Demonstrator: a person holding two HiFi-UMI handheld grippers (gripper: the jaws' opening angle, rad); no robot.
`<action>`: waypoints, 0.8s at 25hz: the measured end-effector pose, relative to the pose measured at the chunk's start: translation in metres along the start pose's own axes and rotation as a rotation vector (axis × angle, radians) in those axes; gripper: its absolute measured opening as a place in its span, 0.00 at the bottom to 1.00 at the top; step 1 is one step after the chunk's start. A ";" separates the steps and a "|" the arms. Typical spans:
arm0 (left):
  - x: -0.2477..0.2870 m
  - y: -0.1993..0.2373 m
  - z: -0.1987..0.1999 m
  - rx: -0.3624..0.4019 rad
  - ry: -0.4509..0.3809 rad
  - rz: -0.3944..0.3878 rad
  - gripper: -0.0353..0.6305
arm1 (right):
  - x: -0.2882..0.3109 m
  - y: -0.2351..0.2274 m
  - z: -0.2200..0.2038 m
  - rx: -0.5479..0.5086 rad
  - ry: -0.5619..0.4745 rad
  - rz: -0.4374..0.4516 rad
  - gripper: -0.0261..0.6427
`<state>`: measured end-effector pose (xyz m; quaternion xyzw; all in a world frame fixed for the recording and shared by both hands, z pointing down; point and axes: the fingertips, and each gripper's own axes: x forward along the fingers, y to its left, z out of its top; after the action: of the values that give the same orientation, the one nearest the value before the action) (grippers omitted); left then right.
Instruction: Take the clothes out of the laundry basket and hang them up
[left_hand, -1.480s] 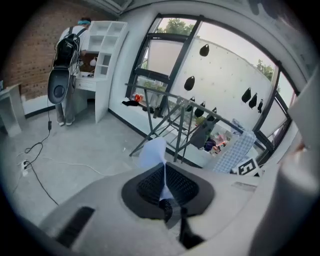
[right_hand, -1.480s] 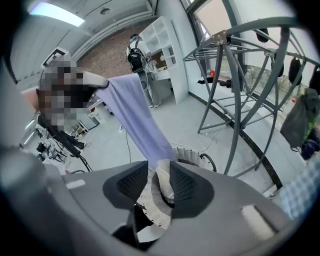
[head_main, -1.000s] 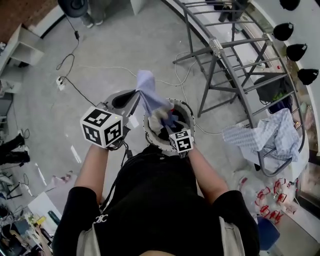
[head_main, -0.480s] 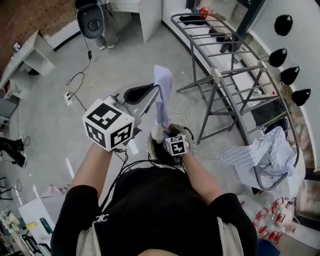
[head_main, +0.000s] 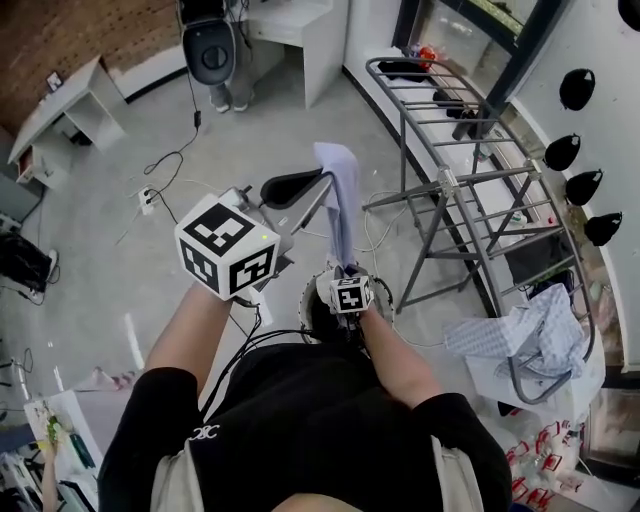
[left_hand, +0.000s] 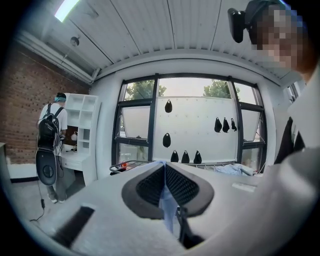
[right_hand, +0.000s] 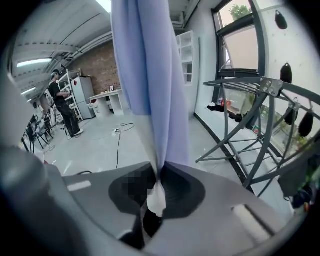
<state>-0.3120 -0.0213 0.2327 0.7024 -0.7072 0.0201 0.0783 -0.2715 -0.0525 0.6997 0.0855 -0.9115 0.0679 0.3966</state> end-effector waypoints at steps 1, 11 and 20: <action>-0.004 0.005 0.001 -0.008 -0.009 0.005 0.07 | -0.002 -0.002 0.002 0.021 -0.009 0.001 0.11; -0.020 0.050 -0.012 -0.078 -0.060 0.063 0.07 | -0.054 -0.057 0.046 0.208 -0.133 -0.006 0.10; -0.012 0.066 -0.062 -0.109 -0.003 0.077 0.07 | -0.127 -0.083 0.110 0.214 -0.280 -0.027 0.10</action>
<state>-0.3723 0.0003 0.2971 0.6692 -0.7340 -0.0164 0.1145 -0.2470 -0.1416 0.5373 0.1480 -0.9441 0.1467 0.2555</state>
